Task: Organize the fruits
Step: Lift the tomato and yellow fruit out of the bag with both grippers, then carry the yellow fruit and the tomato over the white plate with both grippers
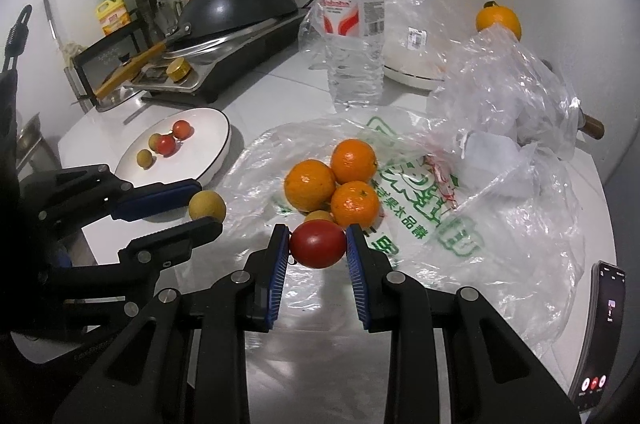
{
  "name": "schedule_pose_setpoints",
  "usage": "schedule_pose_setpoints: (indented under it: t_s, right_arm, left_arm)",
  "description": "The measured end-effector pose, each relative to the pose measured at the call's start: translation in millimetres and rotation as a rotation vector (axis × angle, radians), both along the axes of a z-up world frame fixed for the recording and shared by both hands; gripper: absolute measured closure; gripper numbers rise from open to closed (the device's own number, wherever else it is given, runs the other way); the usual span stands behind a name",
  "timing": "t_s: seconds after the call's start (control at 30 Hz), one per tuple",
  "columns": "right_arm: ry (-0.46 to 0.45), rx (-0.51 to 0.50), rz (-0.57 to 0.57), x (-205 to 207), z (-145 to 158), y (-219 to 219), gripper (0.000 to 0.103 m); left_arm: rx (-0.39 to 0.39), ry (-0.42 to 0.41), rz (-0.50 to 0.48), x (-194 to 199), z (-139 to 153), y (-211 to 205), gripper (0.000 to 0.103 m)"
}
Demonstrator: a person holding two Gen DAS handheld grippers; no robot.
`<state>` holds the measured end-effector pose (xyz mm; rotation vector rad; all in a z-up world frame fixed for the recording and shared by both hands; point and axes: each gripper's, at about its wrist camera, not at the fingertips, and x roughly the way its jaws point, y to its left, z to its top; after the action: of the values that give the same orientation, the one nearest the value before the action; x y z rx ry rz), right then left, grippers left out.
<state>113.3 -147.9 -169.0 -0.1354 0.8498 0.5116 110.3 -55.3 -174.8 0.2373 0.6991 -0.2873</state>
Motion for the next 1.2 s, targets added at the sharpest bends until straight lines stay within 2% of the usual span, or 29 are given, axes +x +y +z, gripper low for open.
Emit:
schedule_pose_setpoints:
  t_s: [0.7, 1.2]
  right_arm:
    - [-0.011, -0.044, 0.052, -6, 6, 49, 0.072]
    - [-0.005, -0.076, 0.111, -5, 5, 95, 0.072]
  left_arm:
    - [-0.044, -0.015, 0.034, -13, 3, 43, 0.079]
    - [-0.067, -0.019, 0.097, -19, -3, 89, 0.079]
